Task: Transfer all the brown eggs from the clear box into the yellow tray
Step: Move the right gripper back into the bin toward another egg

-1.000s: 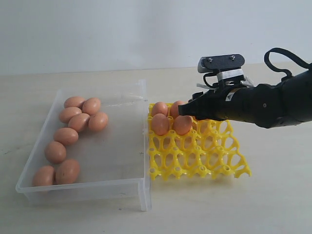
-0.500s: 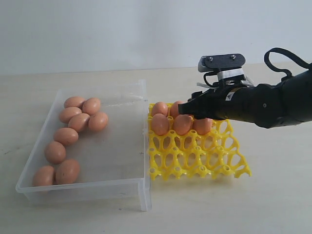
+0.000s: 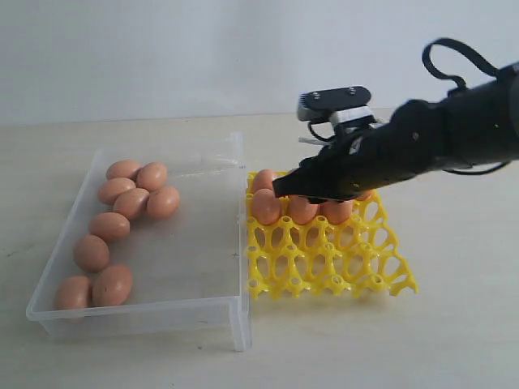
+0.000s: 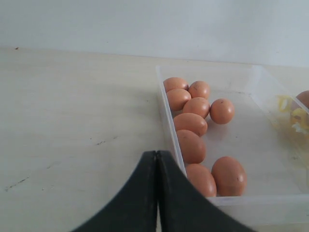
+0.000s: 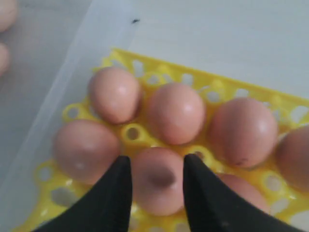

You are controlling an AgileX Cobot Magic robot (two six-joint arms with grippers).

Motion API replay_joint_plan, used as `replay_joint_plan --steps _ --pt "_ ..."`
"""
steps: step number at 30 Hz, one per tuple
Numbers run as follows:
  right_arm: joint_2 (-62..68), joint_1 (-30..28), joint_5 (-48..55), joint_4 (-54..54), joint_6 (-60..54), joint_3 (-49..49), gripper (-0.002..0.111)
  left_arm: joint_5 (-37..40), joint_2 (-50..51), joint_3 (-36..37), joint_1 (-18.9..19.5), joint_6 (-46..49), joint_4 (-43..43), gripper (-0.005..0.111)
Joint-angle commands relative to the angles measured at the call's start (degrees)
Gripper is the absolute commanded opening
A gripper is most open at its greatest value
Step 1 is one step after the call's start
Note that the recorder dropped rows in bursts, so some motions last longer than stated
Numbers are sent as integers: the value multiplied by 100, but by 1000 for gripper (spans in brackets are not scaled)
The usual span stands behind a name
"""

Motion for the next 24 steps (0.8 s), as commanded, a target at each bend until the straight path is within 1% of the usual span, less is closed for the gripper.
replay_joint_plan --steps 1,2,3,4,5,6,7,8,9,10,11,12,14,16,19,24 --pt "-1 563 1359 125 -563 -901 25 -24 -32 -23 6 16 -14 0" --pt "35 680 1477 177 -608 -1054 25 -24 -32 -23 6 16 -14 0" --pt "153 968 1747 375 -739 -1465 28 -24 -32 -23 6 16 -14 0" --pt "235 1112 1880 477 -845 -1653 30 -24 -32 -23 6 16 -14 0" --pt "544 1364 2382 678 -1047 -2207 32 -24 -32 -23 6 16 -14 0" --pt "705 1444 2673 734 -1052 -2521 33 -24 -32 -23 6 16 -14 0" --pt "1162 1600 3218 808 -1035 -3176 34 -24 -32 -23 6 16 -14 0" --pt "1401 1648 3381 853 -1008 -3422 35 -24 -32 -23 6 16 -14 0" --pt "1856 1727 3545 871 -688 -3975 38 -24 -32 -23 6 16 -14 0" --pt "2020 1774 3556 882 -498 -4166 41 -24 -32 -23 6 16 -14 0" --pt "2376 1789 3637 919 -162 -4562 49 -24 -32 -23 6 16 -14 0" --pt "2643 1817 3708 906 44 -4845 54 -24 -32 -23 6 16 -14 0" --pt "2974 1855 3770 921 371 -5159 57 -24 -32 -23 6 16 -14 0" --pt "3202 1855 3770 1146 529 -5318 57 -24 -32 -23 6 16 -14 0" --pt "3418 1855 3783 1480 636 -5386 57 -24 -32 -23 6 16 -14 0" --pt "3572 1855 3900 1533 746 -5386 57 -24 -32 -23 6 16 -14 0"
